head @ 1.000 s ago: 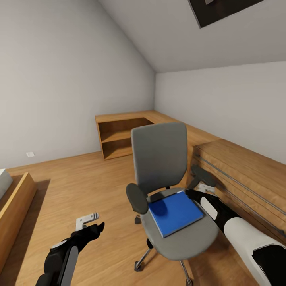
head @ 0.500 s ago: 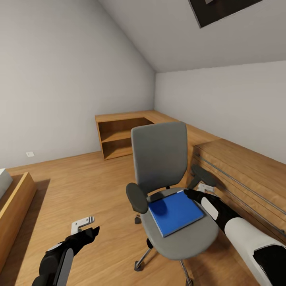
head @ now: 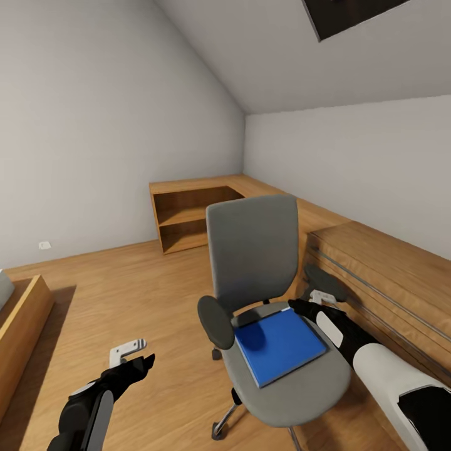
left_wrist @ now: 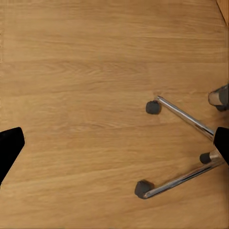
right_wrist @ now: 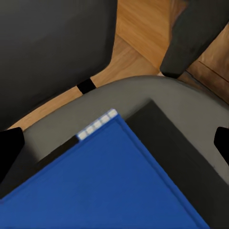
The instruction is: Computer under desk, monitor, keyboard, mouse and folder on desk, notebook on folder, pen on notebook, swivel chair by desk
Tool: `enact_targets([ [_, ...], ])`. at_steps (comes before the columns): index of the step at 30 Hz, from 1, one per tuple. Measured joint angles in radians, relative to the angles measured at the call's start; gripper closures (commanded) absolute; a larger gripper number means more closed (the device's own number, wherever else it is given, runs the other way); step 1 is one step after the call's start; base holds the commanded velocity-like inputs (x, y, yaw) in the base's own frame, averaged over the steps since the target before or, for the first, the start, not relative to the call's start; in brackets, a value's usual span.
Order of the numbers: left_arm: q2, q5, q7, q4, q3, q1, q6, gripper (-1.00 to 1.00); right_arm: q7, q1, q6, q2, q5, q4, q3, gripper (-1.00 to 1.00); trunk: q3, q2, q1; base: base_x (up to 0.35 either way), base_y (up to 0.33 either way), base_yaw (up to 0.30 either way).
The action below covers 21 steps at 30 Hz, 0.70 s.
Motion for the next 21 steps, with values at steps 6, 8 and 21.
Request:
enact_targets([
  [6,0.000,0.003,-0.004,-0.036,0.047,0.000,0.002,-1.00,0.002,0.000,0.001,-0.004,-0.003,0.008,-0.004,-1.00,-0.016,-0.035,0.019,0.002,0.000,0.000],
  [8,0.000,0.004,-0.004,-0.037,0.049,0.000,0.002,-1.00,0.002,0.000,0.001,-0.005,-0.003,0.009,-0.004,-1.00,-0.022,-0.049,0.027,0.000,0.000,0.000],
  [21,-0.002,0.004,-0.004,-0.038,0.052,0.000,0.001,-1.00,0.001,0.000,0.004,-0.006,-0.003,0.010,-0.005,-1.00,-0.063,-0.140,0.077,0.000,0.000,0.000],
])
